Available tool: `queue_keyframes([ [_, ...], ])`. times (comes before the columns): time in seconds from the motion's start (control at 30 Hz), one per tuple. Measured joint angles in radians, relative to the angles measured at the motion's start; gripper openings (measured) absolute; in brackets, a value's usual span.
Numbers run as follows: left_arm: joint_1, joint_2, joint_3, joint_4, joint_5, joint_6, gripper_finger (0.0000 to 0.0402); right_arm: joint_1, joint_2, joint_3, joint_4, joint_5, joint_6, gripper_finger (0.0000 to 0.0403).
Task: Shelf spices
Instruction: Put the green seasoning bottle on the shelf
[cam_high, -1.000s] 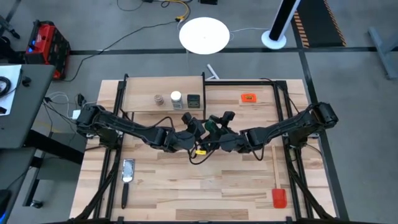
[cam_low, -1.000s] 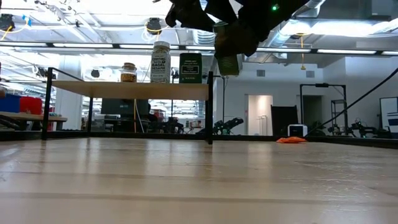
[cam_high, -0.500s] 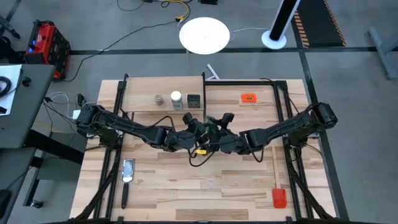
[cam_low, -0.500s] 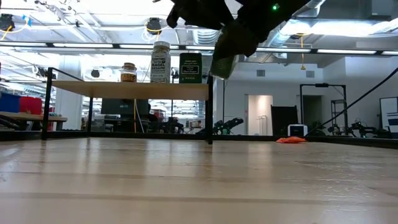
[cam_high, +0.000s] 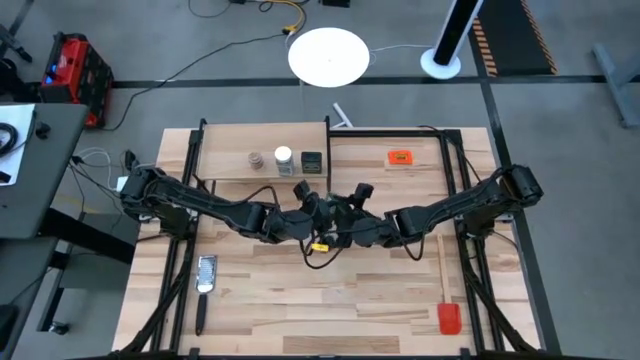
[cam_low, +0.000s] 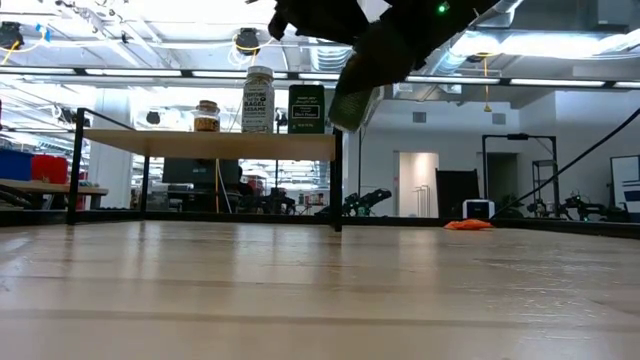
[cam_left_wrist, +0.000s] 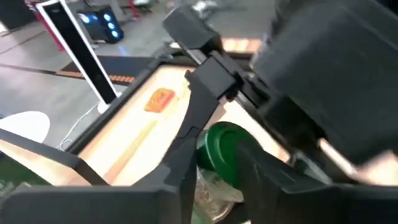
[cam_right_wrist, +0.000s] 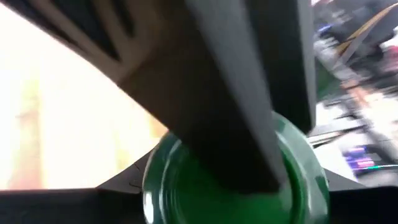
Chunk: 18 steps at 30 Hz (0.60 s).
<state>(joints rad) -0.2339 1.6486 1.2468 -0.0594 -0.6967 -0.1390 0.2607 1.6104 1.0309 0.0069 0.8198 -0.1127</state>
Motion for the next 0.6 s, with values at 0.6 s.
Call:
queue_keyframes([
  [0.6,-0.03,-0.032,-0.003,-0.133,0.069,-0.086,0.0115,-0.043,-0.004,0.0,-0.253,-0.382,0.454,0.0205],
])
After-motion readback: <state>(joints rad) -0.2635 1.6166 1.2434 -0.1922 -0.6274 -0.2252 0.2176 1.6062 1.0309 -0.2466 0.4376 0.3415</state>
